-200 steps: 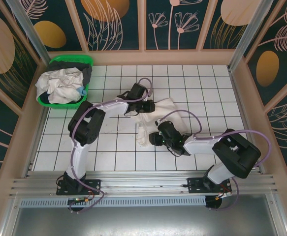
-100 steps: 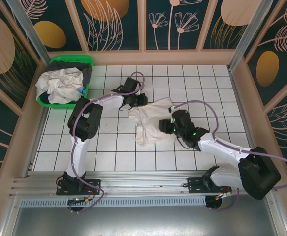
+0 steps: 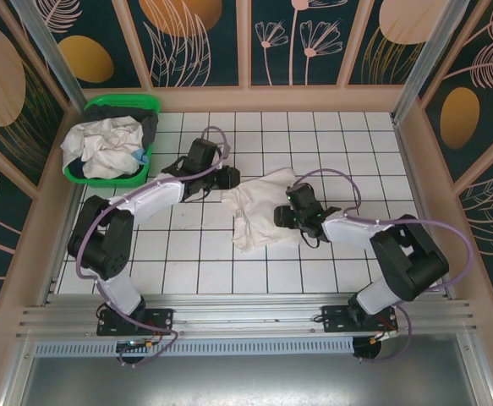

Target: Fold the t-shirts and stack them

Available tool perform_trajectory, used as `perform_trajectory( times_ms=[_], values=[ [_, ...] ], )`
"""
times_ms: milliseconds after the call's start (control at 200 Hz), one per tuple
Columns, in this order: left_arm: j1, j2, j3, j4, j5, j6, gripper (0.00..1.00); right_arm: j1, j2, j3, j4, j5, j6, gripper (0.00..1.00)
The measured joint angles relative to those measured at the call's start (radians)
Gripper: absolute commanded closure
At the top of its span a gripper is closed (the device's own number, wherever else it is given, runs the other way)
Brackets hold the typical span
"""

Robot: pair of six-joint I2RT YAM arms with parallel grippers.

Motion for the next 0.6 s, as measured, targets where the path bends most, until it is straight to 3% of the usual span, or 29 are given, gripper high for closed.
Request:
perform_trajectory(
  times_ms=[260, 601],
  values=[
    [-0.010, -0.030, -0.127, 0.053, 0.014, -0.066, 0.67, 0.015, 0.021, 0.016, -0.019, 0.032, 0.029, 0.41],
    [-0.141, 0.062, -0.136, 0.145, 0.034, -0.178, 0.60, 0.035, -0.049, 0.015, -0.087, 0.036, 0.040, 0.41]
  ],
)
